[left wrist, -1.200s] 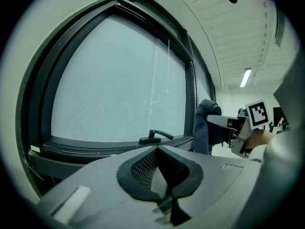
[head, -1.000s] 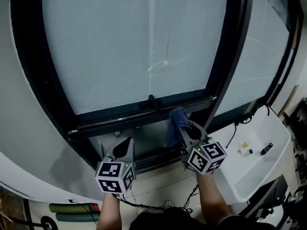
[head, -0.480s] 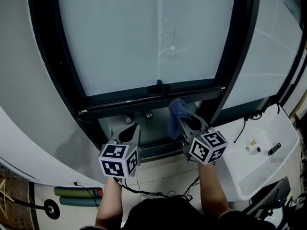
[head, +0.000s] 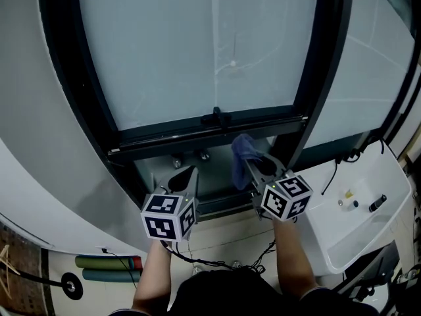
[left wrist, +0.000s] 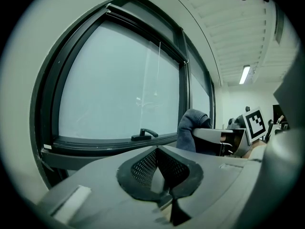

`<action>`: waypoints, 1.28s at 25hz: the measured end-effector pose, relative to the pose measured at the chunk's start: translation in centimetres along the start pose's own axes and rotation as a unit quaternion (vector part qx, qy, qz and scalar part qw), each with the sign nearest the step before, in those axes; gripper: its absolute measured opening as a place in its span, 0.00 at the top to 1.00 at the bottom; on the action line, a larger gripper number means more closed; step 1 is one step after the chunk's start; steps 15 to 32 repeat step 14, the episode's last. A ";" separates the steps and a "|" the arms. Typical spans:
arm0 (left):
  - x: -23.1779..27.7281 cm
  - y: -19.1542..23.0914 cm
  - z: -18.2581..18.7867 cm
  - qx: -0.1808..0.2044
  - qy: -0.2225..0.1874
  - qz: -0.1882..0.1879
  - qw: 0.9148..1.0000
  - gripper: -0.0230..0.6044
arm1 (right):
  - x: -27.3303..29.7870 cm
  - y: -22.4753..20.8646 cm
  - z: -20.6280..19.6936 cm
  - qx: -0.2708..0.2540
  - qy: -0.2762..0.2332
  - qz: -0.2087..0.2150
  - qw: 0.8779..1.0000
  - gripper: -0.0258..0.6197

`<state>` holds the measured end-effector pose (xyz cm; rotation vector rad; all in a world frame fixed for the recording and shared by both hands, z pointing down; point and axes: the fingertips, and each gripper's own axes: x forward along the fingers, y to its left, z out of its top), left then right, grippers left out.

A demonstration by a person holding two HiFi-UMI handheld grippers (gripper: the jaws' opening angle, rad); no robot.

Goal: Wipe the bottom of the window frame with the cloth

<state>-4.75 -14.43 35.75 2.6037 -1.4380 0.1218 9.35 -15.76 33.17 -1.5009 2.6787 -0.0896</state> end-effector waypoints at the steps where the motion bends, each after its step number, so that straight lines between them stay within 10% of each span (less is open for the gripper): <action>1: 0.1 -0.1 0.1 0.000 -0.001 0.000 1.000 0.95 | 0.0 0.0 0.0 0.000 0.000 0.001 1.000 0.85; 32: 0.7 -0.1 0.4 0.006 -0.001 -0.002 1.000 0.95 | 0.6 -0.4 0.3 -0.004 -0.002 0.004 1.000 0.85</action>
